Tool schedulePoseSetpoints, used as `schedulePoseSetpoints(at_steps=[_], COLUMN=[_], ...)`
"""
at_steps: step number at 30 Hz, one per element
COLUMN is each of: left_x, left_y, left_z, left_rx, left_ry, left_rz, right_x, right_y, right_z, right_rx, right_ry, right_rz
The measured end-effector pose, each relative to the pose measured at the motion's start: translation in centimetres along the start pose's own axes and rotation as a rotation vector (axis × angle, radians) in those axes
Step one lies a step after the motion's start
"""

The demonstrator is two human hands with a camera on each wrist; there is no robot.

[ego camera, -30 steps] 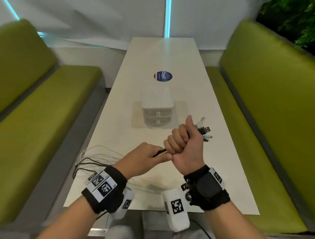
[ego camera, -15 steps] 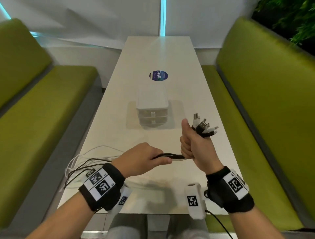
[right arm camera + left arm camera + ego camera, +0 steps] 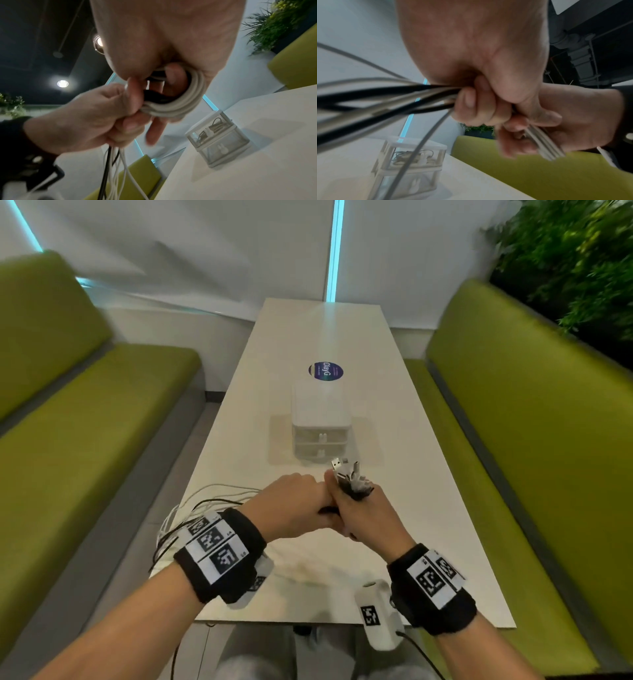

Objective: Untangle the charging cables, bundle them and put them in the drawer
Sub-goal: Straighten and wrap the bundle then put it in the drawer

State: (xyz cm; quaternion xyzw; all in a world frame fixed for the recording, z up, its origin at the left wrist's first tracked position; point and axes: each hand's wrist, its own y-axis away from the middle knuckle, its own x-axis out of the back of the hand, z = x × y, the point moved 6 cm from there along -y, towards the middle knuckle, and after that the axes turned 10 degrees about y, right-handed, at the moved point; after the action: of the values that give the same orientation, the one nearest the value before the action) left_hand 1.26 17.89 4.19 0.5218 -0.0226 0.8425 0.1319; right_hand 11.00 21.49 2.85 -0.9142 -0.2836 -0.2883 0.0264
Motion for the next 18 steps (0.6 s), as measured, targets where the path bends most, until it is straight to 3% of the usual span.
schedulePoseSetpoints(at_steps=[3, 6, 11, 18], left_x=[-0.1, -0.3, -0.9, -1.3], left_y=[0.4, 0.7, 1.7, 1.8], left_z=[-0.2, -0.5, -3.3, -3.9], left_rx=[0.016, 0.057, 0.131, 0.064], left_ry=[0.11, 0.135, 0.186, 0.172], left_rz=[0.037, 0.103, 0.038, 0.028], right_x=[0.0, 0.3, 1.4, 0.2], right_y=[0.5, 0.7, 0.2, 0.3], right_z=[-0.1, -0.5, 1.0, 1.9], right_rx=[-0.012, 0.071, 0.105, 0.147], right_ry=[0.101, 0.246, 0.311, 0.374], right_rz=[-0.075, -0.071, -0.069, -0.12])
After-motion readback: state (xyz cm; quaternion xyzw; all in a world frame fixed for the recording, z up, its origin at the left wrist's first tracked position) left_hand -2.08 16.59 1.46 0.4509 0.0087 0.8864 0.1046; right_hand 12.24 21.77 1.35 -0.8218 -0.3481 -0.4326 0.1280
